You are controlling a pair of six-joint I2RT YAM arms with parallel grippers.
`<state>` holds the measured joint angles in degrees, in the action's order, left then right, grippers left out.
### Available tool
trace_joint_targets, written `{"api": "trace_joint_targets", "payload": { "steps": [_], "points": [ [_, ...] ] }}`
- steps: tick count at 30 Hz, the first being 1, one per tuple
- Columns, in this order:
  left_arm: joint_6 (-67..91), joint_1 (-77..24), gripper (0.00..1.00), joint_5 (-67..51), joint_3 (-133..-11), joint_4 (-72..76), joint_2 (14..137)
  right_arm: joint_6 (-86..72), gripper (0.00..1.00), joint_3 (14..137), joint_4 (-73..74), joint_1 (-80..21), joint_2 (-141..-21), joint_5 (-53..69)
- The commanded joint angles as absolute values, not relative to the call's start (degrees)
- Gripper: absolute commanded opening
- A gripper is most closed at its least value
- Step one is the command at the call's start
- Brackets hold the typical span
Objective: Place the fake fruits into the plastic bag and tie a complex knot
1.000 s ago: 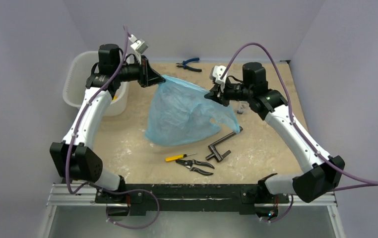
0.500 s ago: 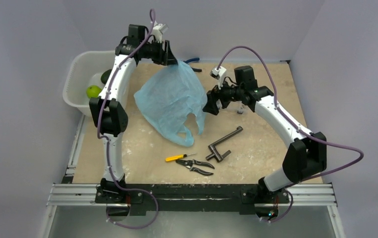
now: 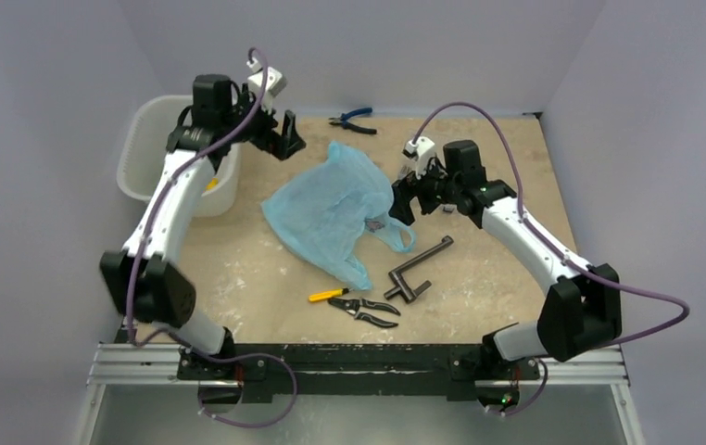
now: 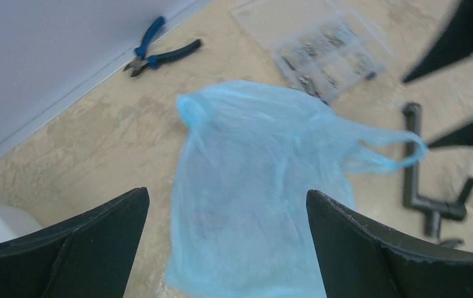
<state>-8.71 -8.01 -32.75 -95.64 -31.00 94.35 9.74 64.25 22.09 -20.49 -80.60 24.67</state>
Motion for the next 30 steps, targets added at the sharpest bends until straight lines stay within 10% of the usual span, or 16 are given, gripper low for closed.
{"api": "trace_joint_targets", "payload": {
  "steps": [1,9,19,23,25,29,30],
  "points": [
    [-22.6,-17.5,1.0,-33.6,-75.4,-27.6,75.8,6.1,0.99,61.1,15.0,-22.2,-83.0,19.8],
    [-27.4,-39.4,1.0,-15.6,-50.9,-10.3,65.4,4.6,0.94,56.4,10.8,-24.9,-90.1,10.6],
    [-43.4,-51.0,1.0,-19.6,-53.5,-22.4,80.6,6.5,0.4,59.0,13.3,-24.8,-93.7,15.8],
    [-48.9,-50.4,0.83,-20.2,-55.9,-33.2,84.1,7.9,0.15,60.8,16.3,-24.6,-92.3,15.9],
    [-50.5,-48.6,0.6,-19.3,-55.1,-34.6,83.3,9.3,0.0,61.6,18.5,-24.4,-90.9,15.7],
    [-54.4,-37.9,0.0,-22.6,-58.2,-44.1,79.7,14.2,0.0,61.6,23.9,-23.2,-86.6,15.1],
    [-56.0,-34.4,0.0,-24.3,-58.8,-46.1,78.0,16.1,0.0,61.5,25.9,-22.5,-85.3,15.2]
  ]
}}
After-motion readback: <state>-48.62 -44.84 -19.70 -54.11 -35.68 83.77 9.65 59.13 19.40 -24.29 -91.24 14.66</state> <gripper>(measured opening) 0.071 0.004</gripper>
